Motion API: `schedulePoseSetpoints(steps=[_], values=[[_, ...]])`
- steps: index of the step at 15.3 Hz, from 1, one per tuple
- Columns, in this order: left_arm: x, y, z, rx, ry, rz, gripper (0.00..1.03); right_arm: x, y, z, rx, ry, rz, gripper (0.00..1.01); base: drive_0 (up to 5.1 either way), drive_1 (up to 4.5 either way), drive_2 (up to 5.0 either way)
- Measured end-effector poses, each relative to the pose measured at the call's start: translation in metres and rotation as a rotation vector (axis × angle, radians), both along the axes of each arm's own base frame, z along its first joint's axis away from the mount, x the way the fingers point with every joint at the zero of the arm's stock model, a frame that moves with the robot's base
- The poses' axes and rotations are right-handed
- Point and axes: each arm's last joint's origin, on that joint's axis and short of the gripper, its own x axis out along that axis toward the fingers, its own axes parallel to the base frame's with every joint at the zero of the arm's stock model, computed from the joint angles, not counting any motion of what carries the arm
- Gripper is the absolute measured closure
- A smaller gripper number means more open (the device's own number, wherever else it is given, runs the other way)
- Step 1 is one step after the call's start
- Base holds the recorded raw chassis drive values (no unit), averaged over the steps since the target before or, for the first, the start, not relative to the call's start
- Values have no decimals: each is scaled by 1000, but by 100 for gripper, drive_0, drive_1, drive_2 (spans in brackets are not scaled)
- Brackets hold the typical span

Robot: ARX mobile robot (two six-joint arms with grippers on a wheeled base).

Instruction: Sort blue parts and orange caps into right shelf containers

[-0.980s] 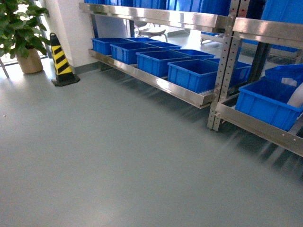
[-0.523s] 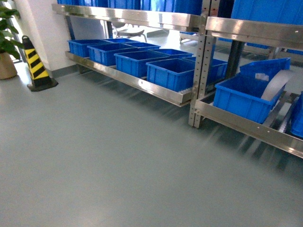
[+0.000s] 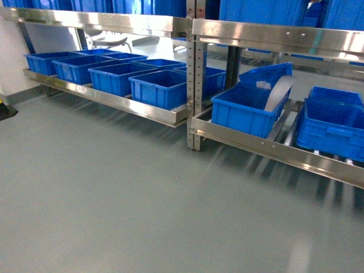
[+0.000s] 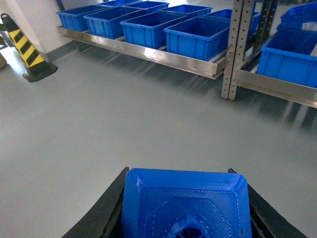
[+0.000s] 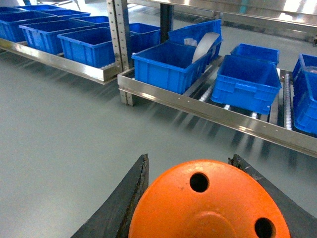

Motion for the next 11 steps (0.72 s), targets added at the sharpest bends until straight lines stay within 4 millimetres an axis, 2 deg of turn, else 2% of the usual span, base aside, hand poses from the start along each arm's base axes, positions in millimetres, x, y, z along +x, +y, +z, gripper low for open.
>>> schedulePoseSetpoints(steps=[11], values=[[0,0,0,0,0,3,59,0,0,0,0,0,0,59,-163,-163,-163]])
